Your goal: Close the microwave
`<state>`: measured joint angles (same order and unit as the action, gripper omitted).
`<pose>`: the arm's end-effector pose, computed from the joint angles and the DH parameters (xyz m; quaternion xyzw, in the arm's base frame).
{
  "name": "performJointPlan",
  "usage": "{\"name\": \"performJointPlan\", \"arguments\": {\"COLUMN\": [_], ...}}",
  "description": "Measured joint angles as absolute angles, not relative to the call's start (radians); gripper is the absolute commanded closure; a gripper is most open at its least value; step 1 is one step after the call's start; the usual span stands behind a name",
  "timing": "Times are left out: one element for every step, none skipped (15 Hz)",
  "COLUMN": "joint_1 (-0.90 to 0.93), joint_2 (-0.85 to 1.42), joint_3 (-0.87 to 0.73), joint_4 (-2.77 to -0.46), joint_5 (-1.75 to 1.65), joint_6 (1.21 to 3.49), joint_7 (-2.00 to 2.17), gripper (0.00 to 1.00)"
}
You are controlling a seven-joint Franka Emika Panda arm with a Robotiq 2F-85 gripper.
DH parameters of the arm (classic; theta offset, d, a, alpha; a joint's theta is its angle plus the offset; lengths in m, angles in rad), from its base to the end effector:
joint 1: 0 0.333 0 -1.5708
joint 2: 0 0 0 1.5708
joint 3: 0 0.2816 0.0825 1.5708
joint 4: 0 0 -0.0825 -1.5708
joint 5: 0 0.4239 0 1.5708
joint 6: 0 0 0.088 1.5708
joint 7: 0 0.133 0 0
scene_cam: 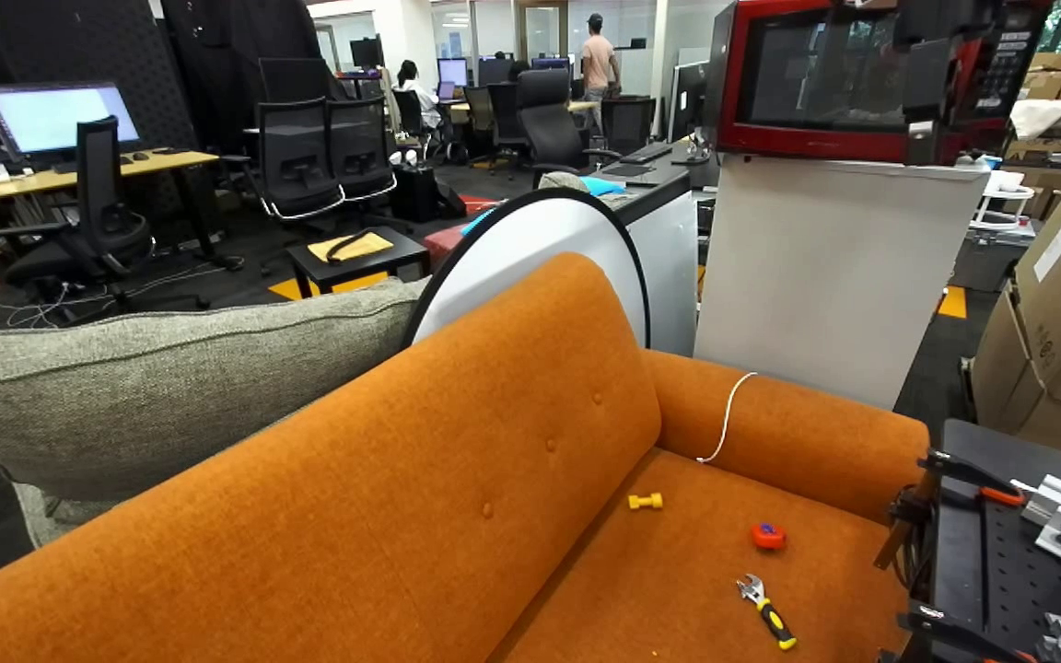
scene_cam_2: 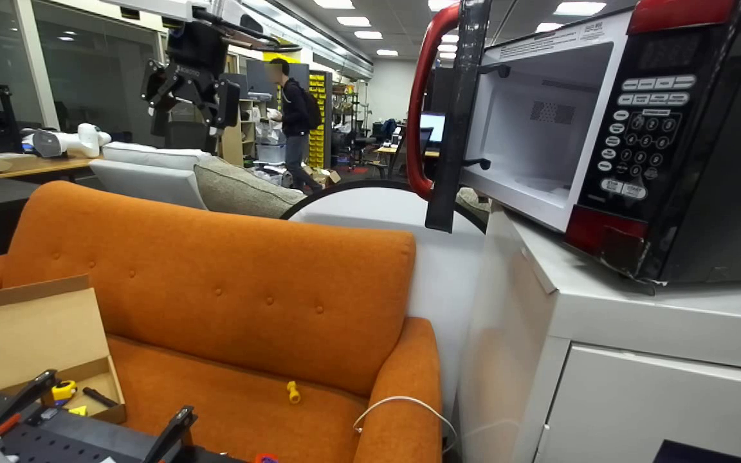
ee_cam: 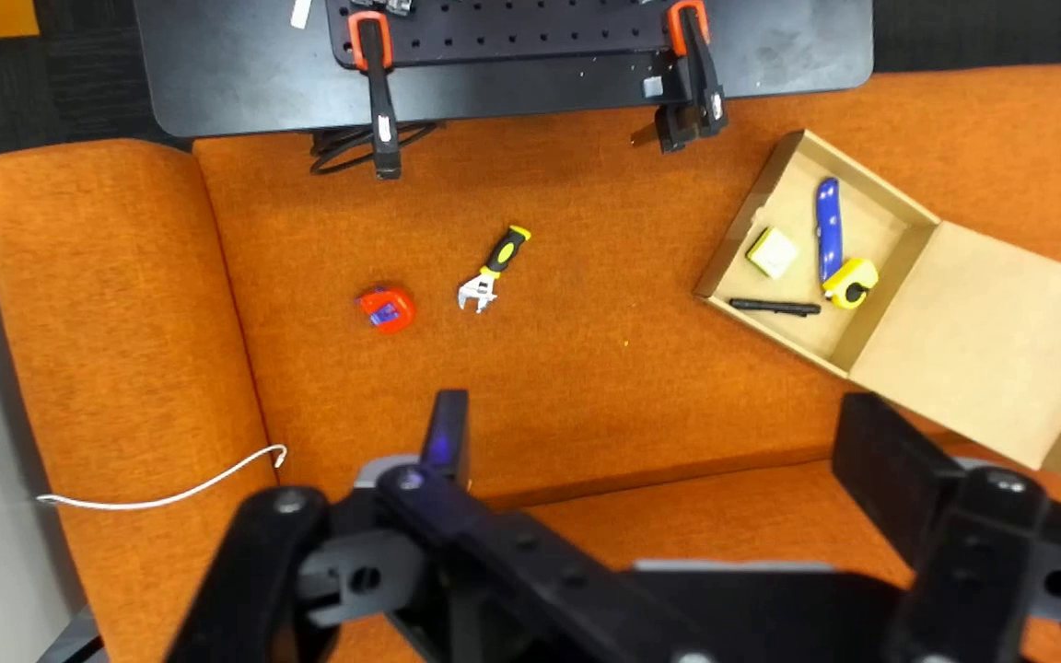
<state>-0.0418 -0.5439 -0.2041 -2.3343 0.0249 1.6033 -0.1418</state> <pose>0.4076 -0.0996 0.4536 -0.9925 0.0339 0.0849 0.0810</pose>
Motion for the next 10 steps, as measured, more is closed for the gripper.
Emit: {"name": "performJointPlan", "arguments": {"joint_1": [-0.056, -0.076, -0.101, -0.127, -0.153, -0.177, -0.200, -0.221, -0.237, -0.246], "joint_2": [-0.545, -0.547, -0.550, -0.554, -0.561, -0.569, -0.579, -0.592, -0.607, -0.623], "joint_3": [-0.204, -0.204, -0.206, -0.209, -0.214, -0.217, -0.219, -0.219, -0.217, -0.214], "joint_4": [-2.334, -2.335, -2.335, -2.335, -2.335, -2.336, -2.337, -2.339, -2.344, -2.353], "joint_5": [0.016, 0.002, -0.011, -0.024, -0.038, -0.054, -0.074, -0.097, -0.122, -0.136], "joint_6": [1.631, 1.669, 1.707, 1.741, 1.776, 1.810, 1.843, 1.871, 1.901, 1.921], "joint_7": [-0.125, -0.105, -0.086, -0.070, -0.055, -0.040, -0.021, -0.001, 0.021, 0.037], "gripper": [0.00, 0.00, 0.00, 0.00, 0.00, 0.00, 0.00, 0.00, 0.00, 0.00]}}
